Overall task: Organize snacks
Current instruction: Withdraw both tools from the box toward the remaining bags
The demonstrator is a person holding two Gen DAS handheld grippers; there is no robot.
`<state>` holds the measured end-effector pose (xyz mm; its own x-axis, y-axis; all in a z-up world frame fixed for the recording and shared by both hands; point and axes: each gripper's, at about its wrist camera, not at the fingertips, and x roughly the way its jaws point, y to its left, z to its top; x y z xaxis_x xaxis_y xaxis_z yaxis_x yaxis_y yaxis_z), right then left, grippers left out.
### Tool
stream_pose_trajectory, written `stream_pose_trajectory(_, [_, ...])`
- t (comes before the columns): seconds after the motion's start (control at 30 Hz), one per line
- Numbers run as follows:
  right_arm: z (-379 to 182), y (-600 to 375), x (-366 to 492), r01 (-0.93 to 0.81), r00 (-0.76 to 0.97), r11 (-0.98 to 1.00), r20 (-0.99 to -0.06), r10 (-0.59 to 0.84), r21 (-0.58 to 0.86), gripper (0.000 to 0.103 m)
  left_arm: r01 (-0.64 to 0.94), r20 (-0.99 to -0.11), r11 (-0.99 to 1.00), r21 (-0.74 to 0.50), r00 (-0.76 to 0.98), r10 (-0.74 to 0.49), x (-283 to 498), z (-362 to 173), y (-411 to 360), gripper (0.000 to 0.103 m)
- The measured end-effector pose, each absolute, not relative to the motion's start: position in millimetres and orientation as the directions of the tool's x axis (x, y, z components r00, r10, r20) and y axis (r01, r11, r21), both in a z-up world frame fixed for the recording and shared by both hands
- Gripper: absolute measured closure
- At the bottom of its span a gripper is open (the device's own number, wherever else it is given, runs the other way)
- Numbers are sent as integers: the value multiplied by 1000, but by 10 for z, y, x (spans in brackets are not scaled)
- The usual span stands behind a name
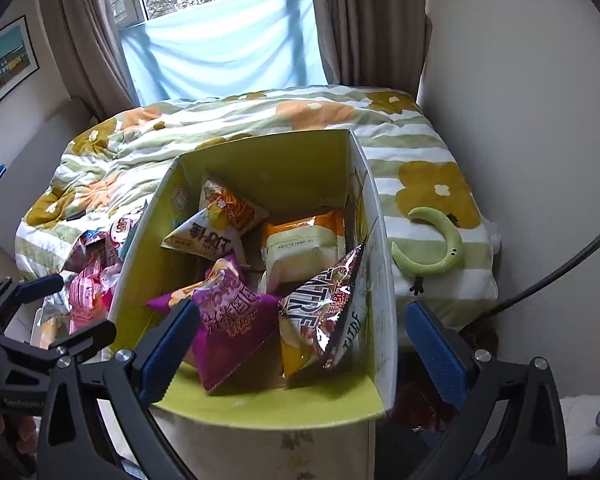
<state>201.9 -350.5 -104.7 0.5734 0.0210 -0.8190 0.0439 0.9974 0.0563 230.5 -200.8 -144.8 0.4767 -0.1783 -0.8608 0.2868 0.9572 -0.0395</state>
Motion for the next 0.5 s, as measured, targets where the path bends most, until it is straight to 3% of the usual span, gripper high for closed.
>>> stream_pose_trajectory(0.5, [-770, -3366, 1687, -67, 615, 994, -782, 106, 82, 1, 135, -797, 991, -14, 597, -92, 1659, -1019, -1675, 0])
